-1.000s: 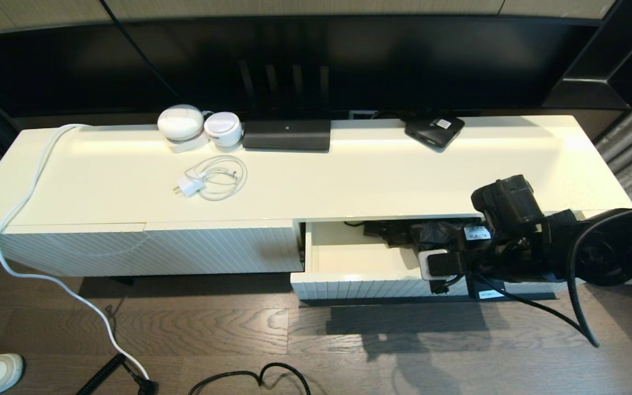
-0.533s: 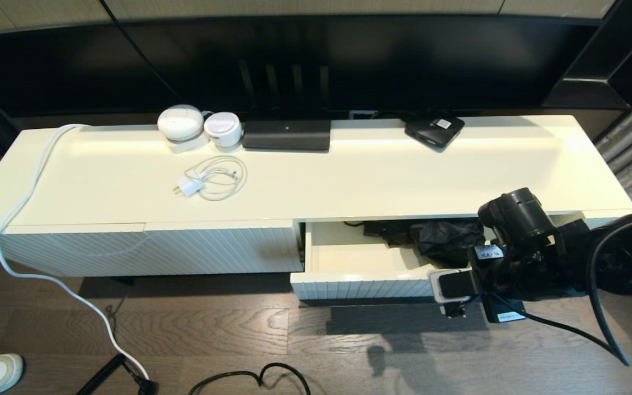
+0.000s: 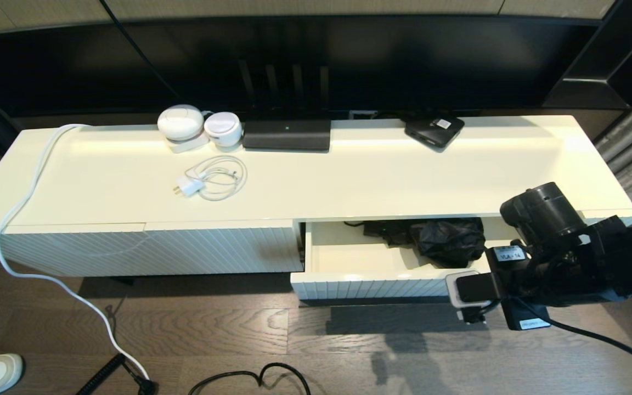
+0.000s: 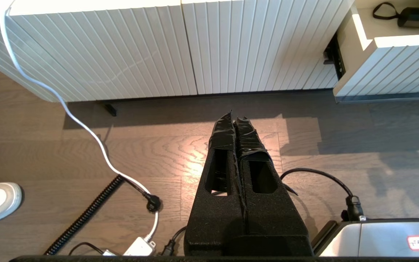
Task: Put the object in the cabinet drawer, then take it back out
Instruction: Open the drawer
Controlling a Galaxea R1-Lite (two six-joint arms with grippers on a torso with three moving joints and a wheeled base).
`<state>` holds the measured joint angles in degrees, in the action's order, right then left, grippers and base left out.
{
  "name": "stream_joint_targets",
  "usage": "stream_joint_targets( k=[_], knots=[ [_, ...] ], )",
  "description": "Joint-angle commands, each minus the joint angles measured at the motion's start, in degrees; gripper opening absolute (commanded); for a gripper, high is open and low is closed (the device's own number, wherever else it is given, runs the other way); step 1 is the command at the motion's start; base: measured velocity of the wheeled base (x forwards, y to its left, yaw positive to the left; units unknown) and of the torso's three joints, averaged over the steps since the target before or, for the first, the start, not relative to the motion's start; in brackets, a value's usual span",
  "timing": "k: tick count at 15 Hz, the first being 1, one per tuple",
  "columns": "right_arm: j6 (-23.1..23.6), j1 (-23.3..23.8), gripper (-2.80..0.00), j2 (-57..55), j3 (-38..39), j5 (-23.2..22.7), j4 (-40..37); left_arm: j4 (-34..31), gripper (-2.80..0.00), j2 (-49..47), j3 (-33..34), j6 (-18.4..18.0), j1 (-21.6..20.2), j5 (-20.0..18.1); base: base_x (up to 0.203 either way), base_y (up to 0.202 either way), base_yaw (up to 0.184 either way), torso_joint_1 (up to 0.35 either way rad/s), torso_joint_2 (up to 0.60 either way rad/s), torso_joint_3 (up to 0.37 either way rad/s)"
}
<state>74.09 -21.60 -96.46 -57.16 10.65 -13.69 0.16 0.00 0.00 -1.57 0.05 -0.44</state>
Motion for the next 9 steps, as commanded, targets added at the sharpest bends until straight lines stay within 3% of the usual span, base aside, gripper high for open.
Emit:
stream_joint_targets(
  k=[1,9],
  knots=[
    [0.4,-0.06,-2.8,2.2,-1.51,0.07,-1.23,0.02,-2.8,-0.09,0.09,-0.01,-0.02,0.0,0.0,0.0,0.0,0.0,0.0,0.0],
    [-0.08,-0.54,-2.8,-6.19,-5.95,0.07,6.99,0.02,-2.8,-0.09,0.09,-0.01,0.04,0.0,0.0,0.0,0.0,0.0,0.0,0.0]
  ],
)
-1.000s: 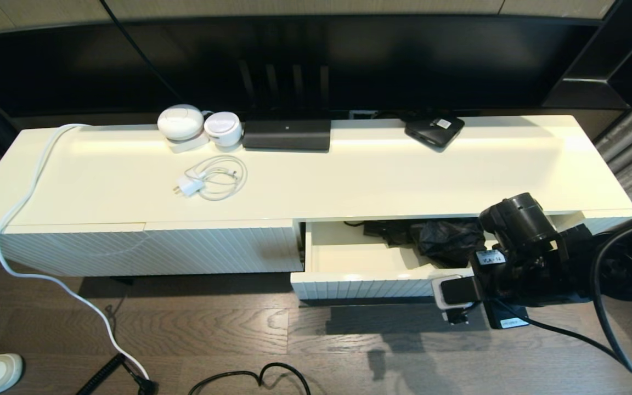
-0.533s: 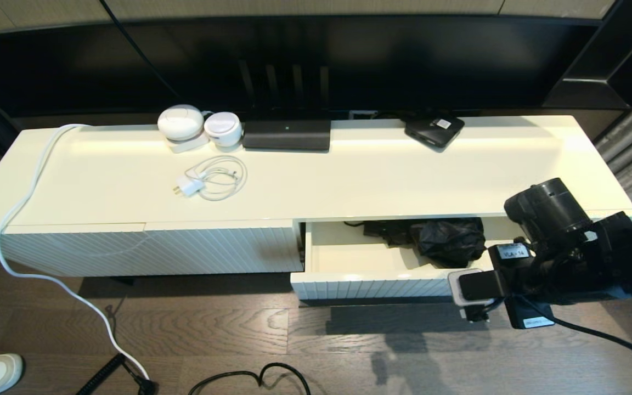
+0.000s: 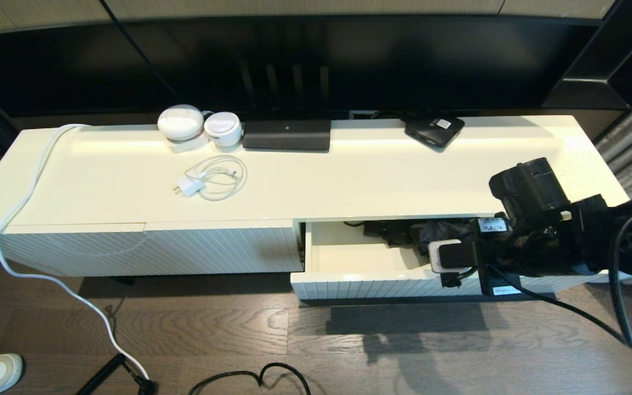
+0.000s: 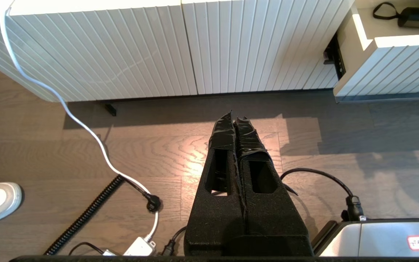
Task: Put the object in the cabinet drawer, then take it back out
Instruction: Open the drawer
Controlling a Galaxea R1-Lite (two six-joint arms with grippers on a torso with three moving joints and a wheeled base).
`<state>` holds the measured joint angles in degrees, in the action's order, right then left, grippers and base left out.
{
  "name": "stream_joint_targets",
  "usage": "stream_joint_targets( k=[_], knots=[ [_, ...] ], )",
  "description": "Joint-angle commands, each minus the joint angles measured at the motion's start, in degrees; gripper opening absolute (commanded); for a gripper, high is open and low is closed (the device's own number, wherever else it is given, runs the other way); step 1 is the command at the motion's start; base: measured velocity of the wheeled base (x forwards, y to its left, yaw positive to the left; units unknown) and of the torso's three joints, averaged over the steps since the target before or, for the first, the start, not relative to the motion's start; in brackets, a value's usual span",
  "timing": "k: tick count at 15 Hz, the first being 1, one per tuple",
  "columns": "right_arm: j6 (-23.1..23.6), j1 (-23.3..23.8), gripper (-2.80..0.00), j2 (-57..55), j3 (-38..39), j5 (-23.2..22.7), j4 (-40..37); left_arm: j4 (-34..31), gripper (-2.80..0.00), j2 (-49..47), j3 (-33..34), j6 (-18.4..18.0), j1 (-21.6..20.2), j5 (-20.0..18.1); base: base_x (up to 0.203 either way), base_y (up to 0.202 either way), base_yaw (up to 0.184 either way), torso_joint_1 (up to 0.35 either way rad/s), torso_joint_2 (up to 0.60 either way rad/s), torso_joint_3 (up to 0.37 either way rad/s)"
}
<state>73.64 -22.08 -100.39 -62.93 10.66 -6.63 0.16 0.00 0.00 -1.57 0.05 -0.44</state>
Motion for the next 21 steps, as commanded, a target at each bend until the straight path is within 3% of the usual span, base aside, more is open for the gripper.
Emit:
stream_joint_targets(
  k=[1,14,21],
  knots=[
    [0.37,0.0,-2.8,-3.6,-0.4,0.06,1.62,0.02,-2.8,-0.09,0.09,-0.01,-0.04,0.0,0.0,0.0,0.0,0.0,0.0,0.0],
    [0.47,0.19,-2.8,-8.69,-3.25,0.06,2.32,0.02,-2.8,-0.09,0.09,-0.01,-0.05,0.0,0.0,0.0,0.0,0.0,0.0,0.0],
    [0.37,-0.21,-2.8,-6.84,-2.35,-0.12,-3.32,0.02,-2.8,-0.09,0.09,-0.01,-0.05,0.0,0.0,0.0,0.0,0.0,0.0,0.0]
  ],
)
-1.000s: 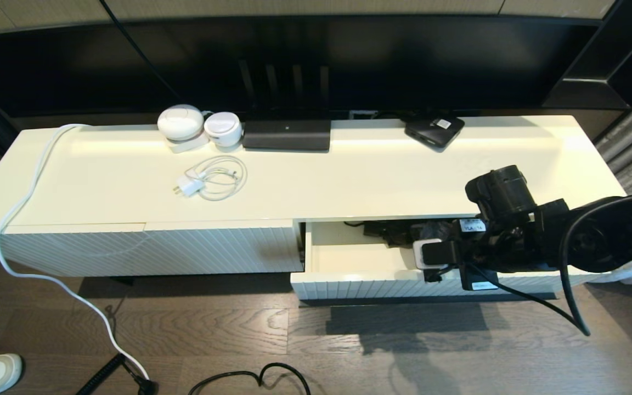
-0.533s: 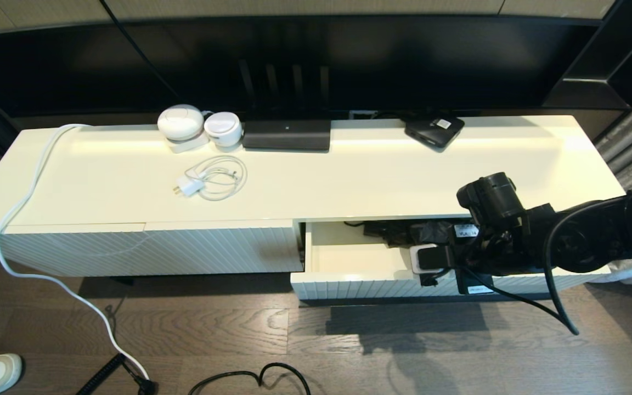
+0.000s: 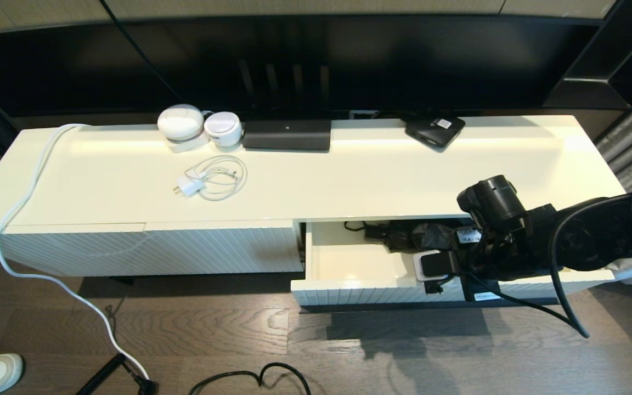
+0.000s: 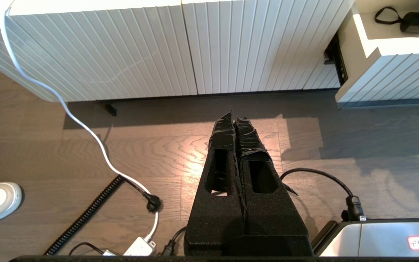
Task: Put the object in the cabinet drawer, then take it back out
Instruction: Open the drawer
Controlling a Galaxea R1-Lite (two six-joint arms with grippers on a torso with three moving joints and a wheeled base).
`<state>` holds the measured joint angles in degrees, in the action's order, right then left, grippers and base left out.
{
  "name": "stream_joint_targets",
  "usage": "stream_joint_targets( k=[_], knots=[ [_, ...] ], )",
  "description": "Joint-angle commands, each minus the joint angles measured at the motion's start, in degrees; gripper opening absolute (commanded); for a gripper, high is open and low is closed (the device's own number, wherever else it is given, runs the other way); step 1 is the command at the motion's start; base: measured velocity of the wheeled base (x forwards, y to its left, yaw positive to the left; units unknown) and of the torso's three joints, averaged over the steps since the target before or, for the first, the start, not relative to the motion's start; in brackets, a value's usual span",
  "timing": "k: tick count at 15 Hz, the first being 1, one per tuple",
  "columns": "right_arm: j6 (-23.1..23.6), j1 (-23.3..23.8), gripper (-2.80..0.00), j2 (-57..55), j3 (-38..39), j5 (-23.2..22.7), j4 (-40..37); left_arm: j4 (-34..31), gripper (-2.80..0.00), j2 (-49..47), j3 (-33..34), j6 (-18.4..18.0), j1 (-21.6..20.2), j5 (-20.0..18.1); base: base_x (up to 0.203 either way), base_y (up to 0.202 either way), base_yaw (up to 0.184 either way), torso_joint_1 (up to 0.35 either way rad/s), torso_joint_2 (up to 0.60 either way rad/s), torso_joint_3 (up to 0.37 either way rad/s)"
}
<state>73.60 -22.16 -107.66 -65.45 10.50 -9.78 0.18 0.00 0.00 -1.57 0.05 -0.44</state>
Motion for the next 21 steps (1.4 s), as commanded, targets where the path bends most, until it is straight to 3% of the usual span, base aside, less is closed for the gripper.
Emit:
stream_joint_targets(
  k=[1,21],
  knots=[
    [0.37,-0.42,-2.8,0.61,0.57,0.04,-0.51,-0.01,-2.8,-0.09,0.09,-0.01,-0.05,0.0,0.0,0.0,0.0,0.0,0.0,0.0],
    [-0.81,-2.16,-2.8,8.14,14.36,-0.4,-0.64,-0.01,-2.8,-0.09,0.09,-0.01,0.03,0.0,0.0,0.0,0.0,0.0,0.0,0.0]
  ],
)
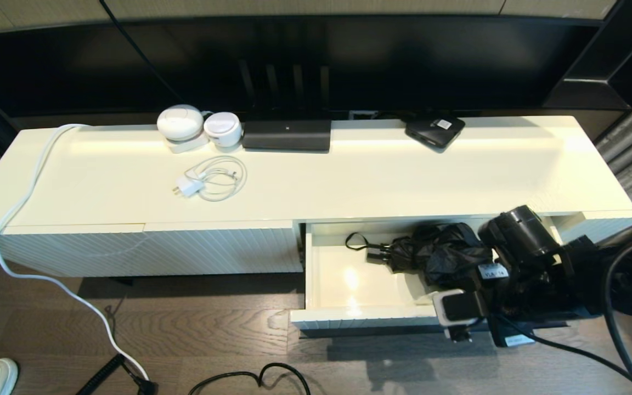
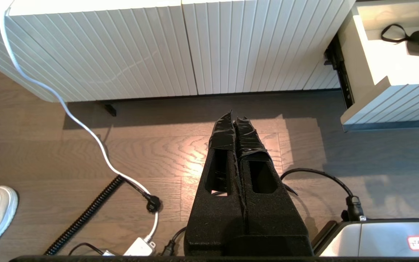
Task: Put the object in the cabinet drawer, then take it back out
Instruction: Open the drawer
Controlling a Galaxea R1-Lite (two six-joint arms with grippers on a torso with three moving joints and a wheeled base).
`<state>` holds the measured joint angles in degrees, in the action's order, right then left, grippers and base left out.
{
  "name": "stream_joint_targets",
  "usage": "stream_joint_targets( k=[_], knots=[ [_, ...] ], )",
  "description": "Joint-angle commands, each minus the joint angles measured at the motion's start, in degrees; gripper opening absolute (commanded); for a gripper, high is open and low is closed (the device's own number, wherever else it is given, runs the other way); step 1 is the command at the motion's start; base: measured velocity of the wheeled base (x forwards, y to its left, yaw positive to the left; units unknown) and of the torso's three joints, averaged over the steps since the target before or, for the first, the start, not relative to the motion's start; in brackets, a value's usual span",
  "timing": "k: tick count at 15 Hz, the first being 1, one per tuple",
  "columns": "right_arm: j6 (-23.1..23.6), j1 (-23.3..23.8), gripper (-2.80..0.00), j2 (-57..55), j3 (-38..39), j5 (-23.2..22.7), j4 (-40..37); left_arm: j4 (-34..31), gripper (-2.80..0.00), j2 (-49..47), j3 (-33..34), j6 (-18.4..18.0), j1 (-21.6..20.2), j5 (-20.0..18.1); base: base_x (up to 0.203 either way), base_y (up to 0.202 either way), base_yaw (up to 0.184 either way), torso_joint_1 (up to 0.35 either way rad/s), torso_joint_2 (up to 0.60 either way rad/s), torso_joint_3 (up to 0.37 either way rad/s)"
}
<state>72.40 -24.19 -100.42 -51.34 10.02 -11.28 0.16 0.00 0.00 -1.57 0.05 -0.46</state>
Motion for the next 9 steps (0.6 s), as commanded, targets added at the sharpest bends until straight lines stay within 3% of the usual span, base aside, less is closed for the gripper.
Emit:
stream_joint_targets(
  k=[1,6,9],
  knots=[
    [0.3,-0.37,-2.8,1.2,0.95,0.04,0.91,0.02,-2.8,-0.09,0.09,-0.01,0.04,0.02,0.0,0.0,0.0,0.0,0.0,0.0],
    [-0.65,-0.78,-2.8,5.03,2.71,0.04,0.44,0.02,-2.8,-0.09,0.09,-0.01,0.03,0.02,0.0,0.0,0.0,0.0,0.0,0.0],
    [-0.63,-2.27,-2.8,15.88,2.46,0.19,-6.73,0.02,-2.8,-0.09,0.09,-0.01,-0.05,0.02,0.0,0.0,0.0,0.0,0.0,0.0]
  ],
)
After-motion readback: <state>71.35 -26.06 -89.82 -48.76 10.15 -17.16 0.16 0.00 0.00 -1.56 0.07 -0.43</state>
